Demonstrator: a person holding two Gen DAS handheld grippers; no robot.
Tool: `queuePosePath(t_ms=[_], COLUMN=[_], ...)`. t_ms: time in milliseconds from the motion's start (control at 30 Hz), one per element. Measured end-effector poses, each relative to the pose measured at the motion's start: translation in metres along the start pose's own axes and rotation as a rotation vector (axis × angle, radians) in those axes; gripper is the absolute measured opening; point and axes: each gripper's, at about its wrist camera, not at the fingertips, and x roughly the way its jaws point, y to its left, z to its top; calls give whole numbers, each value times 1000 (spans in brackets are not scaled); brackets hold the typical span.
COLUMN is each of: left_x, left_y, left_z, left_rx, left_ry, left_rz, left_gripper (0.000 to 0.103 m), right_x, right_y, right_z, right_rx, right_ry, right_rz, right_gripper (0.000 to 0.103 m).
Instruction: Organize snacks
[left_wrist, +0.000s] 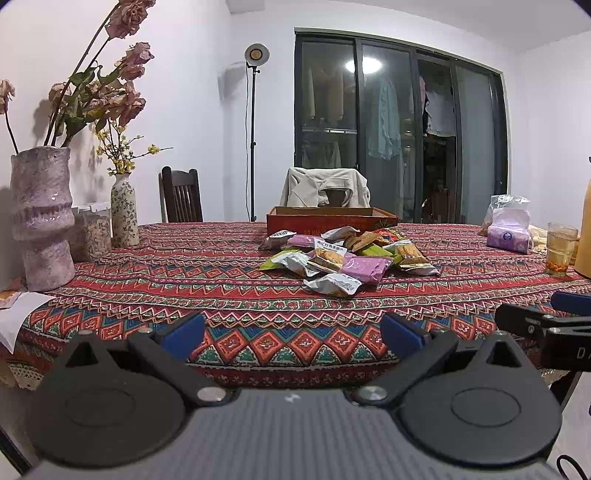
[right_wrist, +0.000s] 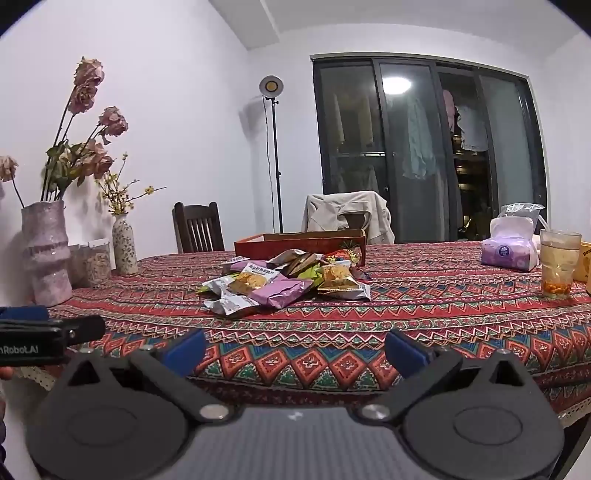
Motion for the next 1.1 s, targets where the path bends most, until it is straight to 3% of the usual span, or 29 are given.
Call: queuePosePath(t_ms=[1100], left_x=[-1], left_y=[-3], left_z=[0], left_rx=[14], left_ry=[-4], left_rz=[-5], left_gripper=[103], right_x=[2], right_y=[-1], right_z=[-2], right_rx=[3], right_ry=[9], right_rz=[-2], right_gripper=[103])
